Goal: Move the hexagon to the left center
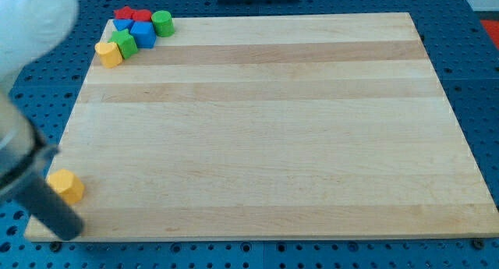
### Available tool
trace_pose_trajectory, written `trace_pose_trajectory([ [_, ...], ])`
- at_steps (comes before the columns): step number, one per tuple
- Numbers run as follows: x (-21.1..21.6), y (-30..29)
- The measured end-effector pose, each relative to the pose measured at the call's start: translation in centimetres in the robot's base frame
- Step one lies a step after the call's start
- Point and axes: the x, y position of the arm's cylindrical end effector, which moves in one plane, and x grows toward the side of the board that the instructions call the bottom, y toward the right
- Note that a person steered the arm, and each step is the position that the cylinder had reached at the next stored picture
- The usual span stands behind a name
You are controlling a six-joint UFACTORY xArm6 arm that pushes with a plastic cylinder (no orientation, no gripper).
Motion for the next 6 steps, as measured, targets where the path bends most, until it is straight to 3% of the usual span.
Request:
trace_pose_trajectory([
  [2, -2.8, -2.2],
  [6, -10.3, 3.2],
])
